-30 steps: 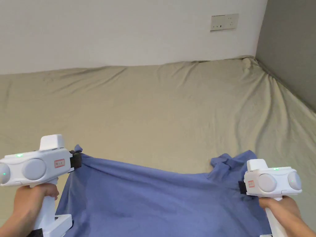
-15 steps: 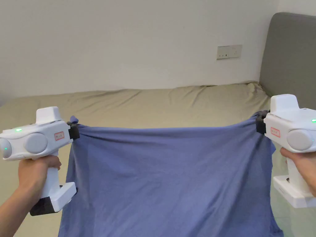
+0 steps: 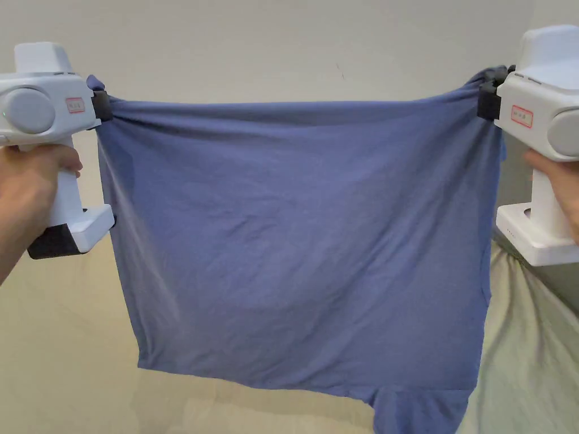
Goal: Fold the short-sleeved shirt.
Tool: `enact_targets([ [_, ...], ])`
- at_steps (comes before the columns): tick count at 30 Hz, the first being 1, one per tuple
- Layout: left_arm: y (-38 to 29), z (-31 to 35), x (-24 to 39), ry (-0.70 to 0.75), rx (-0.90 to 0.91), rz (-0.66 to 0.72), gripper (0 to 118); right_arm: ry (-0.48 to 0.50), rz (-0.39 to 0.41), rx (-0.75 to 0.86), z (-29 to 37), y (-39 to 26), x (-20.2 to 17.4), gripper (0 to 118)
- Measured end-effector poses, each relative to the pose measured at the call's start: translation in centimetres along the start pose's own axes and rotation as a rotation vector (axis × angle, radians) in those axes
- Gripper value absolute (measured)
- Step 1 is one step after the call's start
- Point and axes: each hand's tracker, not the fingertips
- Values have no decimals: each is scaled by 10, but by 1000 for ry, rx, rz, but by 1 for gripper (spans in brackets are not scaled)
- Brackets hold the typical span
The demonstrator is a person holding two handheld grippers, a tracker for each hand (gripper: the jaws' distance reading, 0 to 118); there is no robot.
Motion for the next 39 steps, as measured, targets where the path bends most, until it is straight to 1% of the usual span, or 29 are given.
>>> enact_targets([
  [4, 5, -15, 2, 15, 37, 12, 0, -11, 1, 30, -18, 12, -1, 5],
  [8, -17, -33, 5, 27, 49, 30, 0, -11, 9, 22, -33, -10, -4, 5],
  [11, -58, -45, 6, 24, 12, 20, 0, -3, 23, -21, -42, -49, -8, 5],
  [15, -127, -65, 8, 19, -92, -9, 0, 14, 35, -155, -54, -117, -17, 5],
  [20, -222, -72, 9, 14, -241, -68, 0, 27, 8, -319, -52, -210, -27, 5],
  [22, -260, -65, 8, 6, -296, -89, 0, 34, -13, -376, -42, -244, -30, 5],
  [25, -312, -49, 0, -3, -397, -106, 0, 53, -66, -461, -15, -290, -33, 5],
  [28, -354, -18, -12, -6, -472, -71, 0, 75, -114, -520, 20, -325, -34, 5],
  [31, -392, 18, -31, -8, -527, -53, 0, 95, -137, -581, 66, -350, -35, 5],
  [35, -421, 78, -50, -6, -597, -23, 0, 126, -184, -643, 131, -369, -34, 5],
  [37, -430, 110, -59, -6, -615, -15, 0, 137, -211, -674, 154, -388, -17, 5],
  [39, -436, 142, -64, -1, -635, -9, 0, 142, -218, -688, 182, -391, -12, 5],
])
